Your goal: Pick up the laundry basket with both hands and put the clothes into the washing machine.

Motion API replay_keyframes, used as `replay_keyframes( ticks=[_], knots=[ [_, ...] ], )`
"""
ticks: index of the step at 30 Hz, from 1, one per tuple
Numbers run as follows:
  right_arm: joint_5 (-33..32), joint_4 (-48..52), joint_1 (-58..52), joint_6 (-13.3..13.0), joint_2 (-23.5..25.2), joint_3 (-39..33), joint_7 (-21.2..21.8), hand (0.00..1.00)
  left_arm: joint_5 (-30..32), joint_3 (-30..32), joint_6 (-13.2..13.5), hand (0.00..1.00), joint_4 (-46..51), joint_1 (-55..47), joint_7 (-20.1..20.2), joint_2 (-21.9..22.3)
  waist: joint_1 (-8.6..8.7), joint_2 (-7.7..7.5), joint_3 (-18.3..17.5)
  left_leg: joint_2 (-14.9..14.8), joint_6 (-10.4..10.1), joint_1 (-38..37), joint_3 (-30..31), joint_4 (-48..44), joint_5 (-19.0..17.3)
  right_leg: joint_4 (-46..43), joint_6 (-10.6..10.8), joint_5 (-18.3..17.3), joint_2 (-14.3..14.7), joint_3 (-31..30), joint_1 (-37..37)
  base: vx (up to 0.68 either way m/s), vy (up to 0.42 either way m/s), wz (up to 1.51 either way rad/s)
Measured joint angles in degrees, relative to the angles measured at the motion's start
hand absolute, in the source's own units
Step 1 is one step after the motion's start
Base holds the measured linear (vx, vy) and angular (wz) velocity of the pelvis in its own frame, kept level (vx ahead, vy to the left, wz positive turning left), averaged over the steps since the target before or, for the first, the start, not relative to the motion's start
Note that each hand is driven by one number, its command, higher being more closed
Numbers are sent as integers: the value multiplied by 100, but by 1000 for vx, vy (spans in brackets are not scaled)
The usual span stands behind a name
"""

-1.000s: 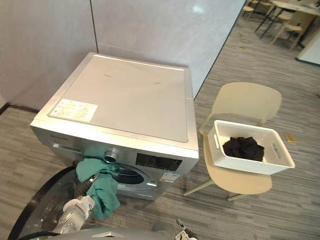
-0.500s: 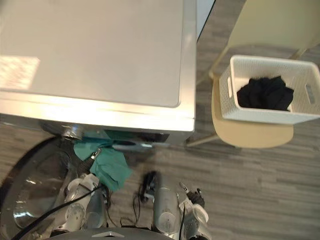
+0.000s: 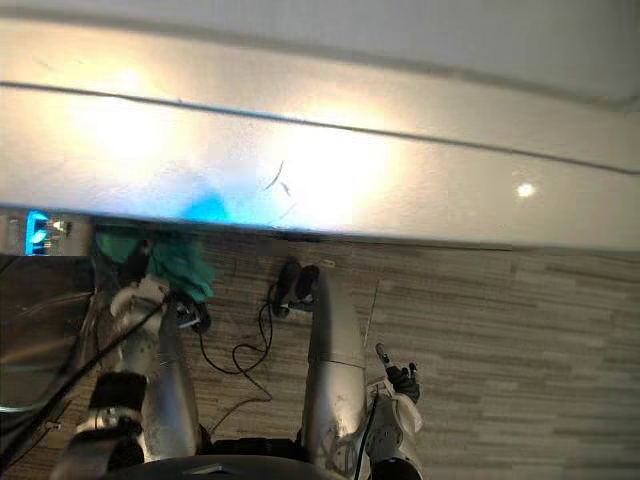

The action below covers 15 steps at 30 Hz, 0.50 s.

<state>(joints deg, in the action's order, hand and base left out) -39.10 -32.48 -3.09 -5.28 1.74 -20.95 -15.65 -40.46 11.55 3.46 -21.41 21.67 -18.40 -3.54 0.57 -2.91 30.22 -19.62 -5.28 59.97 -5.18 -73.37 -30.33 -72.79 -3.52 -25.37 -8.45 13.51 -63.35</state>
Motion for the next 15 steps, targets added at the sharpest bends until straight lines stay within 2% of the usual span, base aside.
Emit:
replay_keyframes(
  ticks=[3,5,10,12,15],
  knots=[
    [-13,4,117,-9,9,4,0,0,-236,5,18,100,-36,717,-175,-527,97,-58,42,-124,36,370,-103,-157,-13,0,3,220,95,-125,-452,-125,-13,-36],
    [-143,8,122,-2,-16,6,5,0,-343,-61,144,100,-24,747,-213,-547,105,-61,44,-150,94,552,-146,-165,24,29,17,334,124,-190,-676,-141,-54,-23],
    [-211,51,128,-67,-73,54,21,0,-690,-531,190,100,50,1015,-274,-1133,84,-63,44,-196,200,1042,-137,-139,235,266,52,665,199,-176,-1086,-179,-68,-11],
    [-213,58,129,-63,-73,59,41,0,-795,-582,244,100,72,1093,-274,-1166,102,-63,44,-197,190,1128,-140,-96,284,378,115,751,227,-181,-1140,-179,-37,-9],
    [-218,67,153,-57,-73,72,55,0,-933,-992,303,100,563,1147,-242,-1211,163,-77,51,-193,263,1162,-274,102,418,655,155,783,263,-245,-1181,-140,-13,-11]
  ],
)
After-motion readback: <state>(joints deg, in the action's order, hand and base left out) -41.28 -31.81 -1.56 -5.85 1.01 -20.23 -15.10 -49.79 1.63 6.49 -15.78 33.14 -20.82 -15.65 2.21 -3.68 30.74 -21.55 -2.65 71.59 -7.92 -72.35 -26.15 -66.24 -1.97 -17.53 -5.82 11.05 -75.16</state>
